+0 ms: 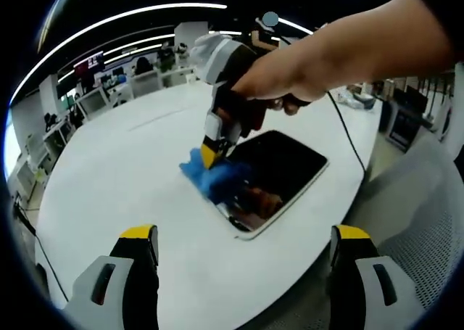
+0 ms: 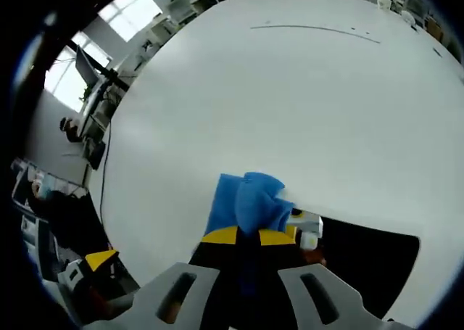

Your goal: Wipe the mirror surface with the cleaning cloth until all visible marks leave the cleaned area.

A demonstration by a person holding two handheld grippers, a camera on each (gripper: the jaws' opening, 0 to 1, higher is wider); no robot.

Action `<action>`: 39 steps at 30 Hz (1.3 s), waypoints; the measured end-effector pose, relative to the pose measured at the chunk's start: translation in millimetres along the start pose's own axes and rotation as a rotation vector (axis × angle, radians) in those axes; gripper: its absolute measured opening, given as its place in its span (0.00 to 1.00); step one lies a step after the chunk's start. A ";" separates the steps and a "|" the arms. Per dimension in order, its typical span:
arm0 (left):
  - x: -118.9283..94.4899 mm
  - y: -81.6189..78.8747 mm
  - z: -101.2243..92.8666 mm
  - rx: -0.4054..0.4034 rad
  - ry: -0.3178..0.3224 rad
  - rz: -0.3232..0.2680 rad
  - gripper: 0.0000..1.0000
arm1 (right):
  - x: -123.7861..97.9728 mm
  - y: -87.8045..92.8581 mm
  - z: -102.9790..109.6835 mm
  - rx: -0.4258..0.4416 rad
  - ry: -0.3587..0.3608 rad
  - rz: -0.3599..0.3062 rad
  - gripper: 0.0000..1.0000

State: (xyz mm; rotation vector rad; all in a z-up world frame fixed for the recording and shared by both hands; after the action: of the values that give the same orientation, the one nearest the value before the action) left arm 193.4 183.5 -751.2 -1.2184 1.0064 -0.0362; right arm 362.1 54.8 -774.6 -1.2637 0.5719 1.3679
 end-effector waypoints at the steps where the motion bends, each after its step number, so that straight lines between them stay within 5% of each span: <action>1: 0.0 0.0 0.1 0.000 0.000 -0.001 0.99 | 0.1 -0.7 0.0 -0.001 0.001 -0.001 0.03; 35: -1.5 -1.1 1.0 -0.009 -0.007 -0.004 0.99 | 2.4 -11.1 -5.3 0.005 -0.010 -0.026 0.03; 39: -4.1 -6.2 2.5 -0.080 0.000 -0.066 0.99 | 3.5 -11.6 -6.5 -0.003 -0.012 -0.027 0.02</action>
State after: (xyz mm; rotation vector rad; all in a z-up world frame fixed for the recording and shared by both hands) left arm 195.5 185.0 -743.8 -1.3241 0.9758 -0.0481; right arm 375.7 53.3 -776.0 -1.2606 0.5432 1.3537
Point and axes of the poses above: the point that each gripper's makers call its tool centre point, and the gripper's own axes: x roughly forward along the fingers, z roughly to its left, y roughly out of its underside, the point moved 9 cm from there along -x, roughly backward along the fingers
